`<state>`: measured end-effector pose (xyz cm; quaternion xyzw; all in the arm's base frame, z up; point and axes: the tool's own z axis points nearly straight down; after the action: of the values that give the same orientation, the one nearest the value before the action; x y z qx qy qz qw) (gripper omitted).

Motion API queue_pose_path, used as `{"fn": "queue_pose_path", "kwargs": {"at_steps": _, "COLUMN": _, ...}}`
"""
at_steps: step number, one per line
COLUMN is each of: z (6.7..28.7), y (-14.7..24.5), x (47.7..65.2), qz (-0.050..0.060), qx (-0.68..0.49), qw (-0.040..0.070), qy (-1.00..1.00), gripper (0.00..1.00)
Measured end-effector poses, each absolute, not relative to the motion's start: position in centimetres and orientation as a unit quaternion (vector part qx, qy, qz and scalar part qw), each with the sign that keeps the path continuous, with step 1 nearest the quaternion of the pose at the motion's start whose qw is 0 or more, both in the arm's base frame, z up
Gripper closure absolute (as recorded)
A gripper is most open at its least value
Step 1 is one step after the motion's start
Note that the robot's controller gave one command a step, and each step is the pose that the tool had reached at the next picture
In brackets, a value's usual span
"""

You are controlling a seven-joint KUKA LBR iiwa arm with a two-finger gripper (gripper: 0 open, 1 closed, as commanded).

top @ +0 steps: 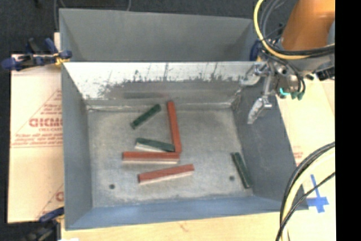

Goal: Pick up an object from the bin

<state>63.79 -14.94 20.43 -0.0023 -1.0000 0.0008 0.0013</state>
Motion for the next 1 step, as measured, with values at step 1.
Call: {"fn": "queue_pose_path", "kwargs": {"at_steps": 1, "z": 20.97, "y": -14.89, "x": 63.91, "qz": 0.001, "qx": -0.001, "qw": -0.003, "qy": -1.000, "gripper": 0.00}}
